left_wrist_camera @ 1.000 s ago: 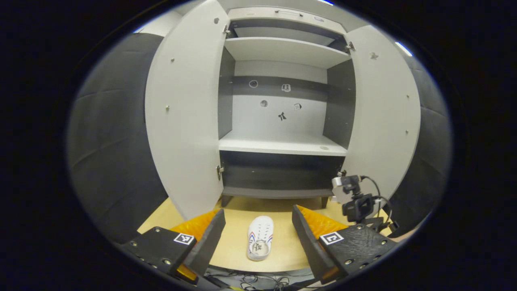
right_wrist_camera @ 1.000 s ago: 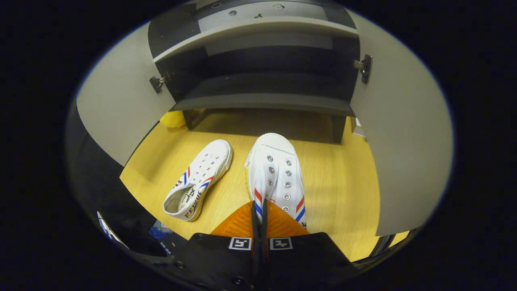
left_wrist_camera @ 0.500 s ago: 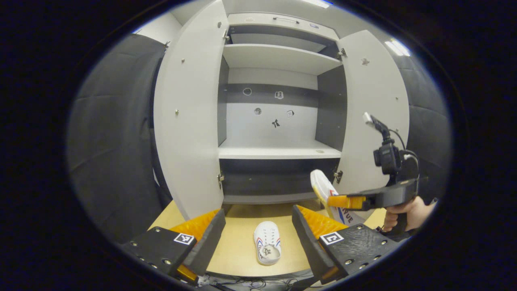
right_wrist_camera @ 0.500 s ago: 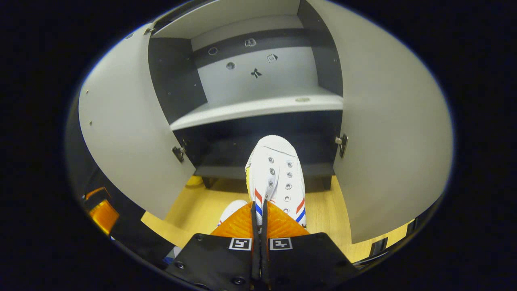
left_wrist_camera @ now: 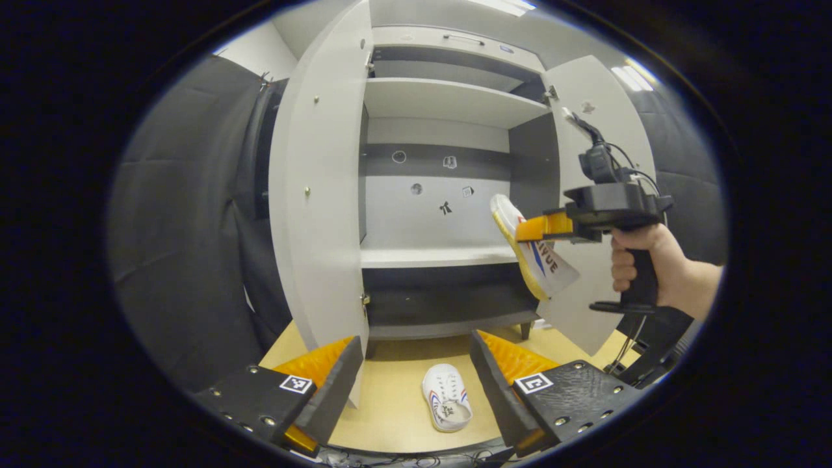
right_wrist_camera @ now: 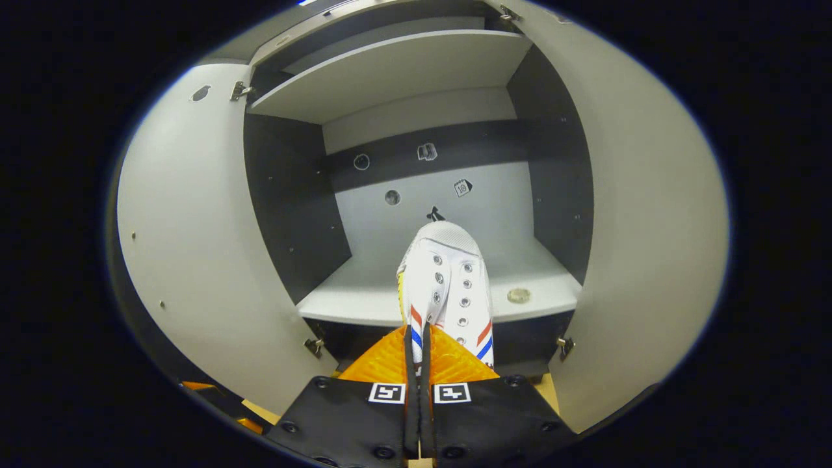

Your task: Grab one shoe with the right hand and put it into the shoe cabinet, grab the other shoe with the left hand and put it into the shoe cabinet; then close the right door with the right hand and the left door with the left hand.

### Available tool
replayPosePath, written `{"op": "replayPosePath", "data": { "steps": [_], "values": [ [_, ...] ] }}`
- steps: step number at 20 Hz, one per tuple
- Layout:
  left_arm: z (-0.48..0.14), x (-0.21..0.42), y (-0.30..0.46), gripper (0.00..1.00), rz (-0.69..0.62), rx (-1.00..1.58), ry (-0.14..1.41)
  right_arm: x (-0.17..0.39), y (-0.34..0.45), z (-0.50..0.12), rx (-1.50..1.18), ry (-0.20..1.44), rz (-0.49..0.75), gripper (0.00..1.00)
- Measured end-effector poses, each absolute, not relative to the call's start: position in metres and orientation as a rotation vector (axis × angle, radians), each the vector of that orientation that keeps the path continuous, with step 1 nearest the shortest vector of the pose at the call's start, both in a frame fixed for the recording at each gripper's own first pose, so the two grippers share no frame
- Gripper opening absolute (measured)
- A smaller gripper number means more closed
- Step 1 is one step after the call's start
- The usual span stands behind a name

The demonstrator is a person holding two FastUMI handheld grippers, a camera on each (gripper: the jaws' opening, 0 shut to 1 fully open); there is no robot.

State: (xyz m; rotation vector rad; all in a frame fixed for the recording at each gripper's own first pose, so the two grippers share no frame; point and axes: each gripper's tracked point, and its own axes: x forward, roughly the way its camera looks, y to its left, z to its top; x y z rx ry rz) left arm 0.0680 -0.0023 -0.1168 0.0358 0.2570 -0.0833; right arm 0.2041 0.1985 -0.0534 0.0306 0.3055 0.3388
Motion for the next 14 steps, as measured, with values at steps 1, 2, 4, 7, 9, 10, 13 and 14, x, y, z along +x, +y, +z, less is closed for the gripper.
{"op": "replayPosePath", "data": {
  "steps": [1, 2, 4, 7, 9, 10, 13, 14],
  "values": [
    [-0.116, 0.07, 0.0, 0.96, -0.075, 0.042, 0.256, 0.221, 0.199, -0.046, 0.026, 0.285, 0.328, 0.02],
    [-0.113, 0.07, 0.005, 0.94, -0.055, 0.048, 0.25, 0.237, 0.198, -0.038, 0.021, 0.261, 0.313, 0.02],
    [-0.112, 0.071, 0.01, 0.94, -0.029, 0.029, 0.242, 0.268, 0.196, -0.027, 0.013, 0.234, 0.282, 0.02],
    [-0.113, 0.075, 0.005, 0.96, -0.04, -0.016, 0.246, 0.306, 0.197, -0.019, 0.014, 0.231, 0.259, 0.02],
    [-0.108, 0.075, -0.002, 0.96, -0.077, -0.026, 0.231, 0.331, 0.193, -0.022, -0.006, 0.227, 0.242, 0.02],
    [-0.105, 0.075, -0.002, 0.95, -0.078, -0.019, 0.219, 0.342, 0.192, -0.024, -0.014, 0.23, 0.231, 0.02],
    [-0.099, 0.076, 0.001, 0.94, -0.057, -0.003, 0.203, 0.362, 0.19, -0.035, -0.003, 0.251, 0.207, 0.02],
    [-0.101, 0.075, 0.003, 0.94, -0.047, -0.003, 0.206, 0.37, 0.19, -0.04, 0.003, 0.26, 0.201, 0.02]
  ]
}}
